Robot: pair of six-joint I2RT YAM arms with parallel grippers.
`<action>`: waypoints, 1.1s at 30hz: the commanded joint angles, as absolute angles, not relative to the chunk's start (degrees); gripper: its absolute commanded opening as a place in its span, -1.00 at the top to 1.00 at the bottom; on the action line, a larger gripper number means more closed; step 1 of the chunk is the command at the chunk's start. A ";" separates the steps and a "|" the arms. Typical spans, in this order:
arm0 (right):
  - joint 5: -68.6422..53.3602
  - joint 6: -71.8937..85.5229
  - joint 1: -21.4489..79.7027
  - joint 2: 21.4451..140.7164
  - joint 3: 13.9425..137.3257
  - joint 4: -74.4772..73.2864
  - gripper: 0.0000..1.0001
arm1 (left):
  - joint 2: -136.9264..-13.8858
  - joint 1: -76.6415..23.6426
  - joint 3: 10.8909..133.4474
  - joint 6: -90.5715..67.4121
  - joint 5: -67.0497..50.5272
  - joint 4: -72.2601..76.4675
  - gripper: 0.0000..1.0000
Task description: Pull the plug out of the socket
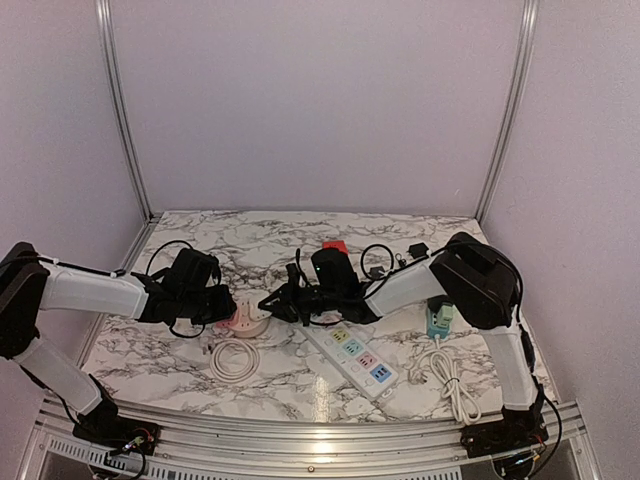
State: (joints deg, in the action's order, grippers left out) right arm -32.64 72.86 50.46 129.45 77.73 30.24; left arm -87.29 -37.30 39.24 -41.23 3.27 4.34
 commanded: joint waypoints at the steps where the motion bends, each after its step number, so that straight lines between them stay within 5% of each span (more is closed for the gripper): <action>1: -39.62 72.86 53.15 126.81 81.58 44.37 1.00 | -94.99 -39.46 34.10 -42.16 -2.81 -8.50 0.77; 33: -41.08 69.81 53.70 124.37 84.77 43.01 1.00 | -95.58 -41.40 33.32 -43.33 -2.72 -7.49 0.77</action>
State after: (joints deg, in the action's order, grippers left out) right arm -32.71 71.68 50.46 129.43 78.00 30.06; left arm -87.35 -38.79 38.37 -42.63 6.63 6.04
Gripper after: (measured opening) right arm 0.142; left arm 0.115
